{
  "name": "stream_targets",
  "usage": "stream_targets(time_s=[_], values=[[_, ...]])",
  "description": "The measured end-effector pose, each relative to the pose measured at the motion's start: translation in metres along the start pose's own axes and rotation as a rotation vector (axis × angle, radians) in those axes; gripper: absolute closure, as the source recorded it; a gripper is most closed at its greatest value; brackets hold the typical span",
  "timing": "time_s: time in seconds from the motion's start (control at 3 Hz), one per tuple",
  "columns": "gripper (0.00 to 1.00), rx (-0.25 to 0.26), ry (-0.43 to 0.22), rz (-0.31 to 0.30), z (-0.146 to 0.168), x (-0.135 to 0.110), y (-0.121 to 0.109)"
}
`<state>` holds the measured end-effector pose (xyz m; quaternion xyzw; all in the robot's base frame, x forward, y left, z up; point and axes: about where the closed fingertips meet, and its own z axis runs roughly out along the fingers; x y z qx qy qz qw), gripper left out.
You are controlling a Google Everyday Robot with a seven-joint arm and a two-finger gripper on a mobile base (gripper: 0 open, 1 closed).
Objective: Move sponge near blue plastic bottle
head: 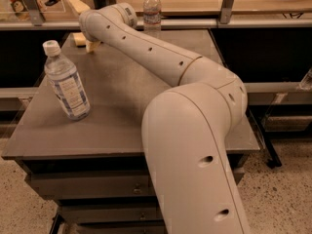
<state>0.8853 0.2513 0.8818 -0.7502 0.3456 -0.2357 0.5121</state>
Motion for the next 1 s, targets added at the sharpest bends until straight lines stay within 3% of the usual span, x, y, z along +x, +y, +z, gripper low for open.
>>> stream_targets(time_s=[1.0], values=[[0.00, 0.000, 0.000, 0.000, -0.0003, 0.0000, -0.0005]])
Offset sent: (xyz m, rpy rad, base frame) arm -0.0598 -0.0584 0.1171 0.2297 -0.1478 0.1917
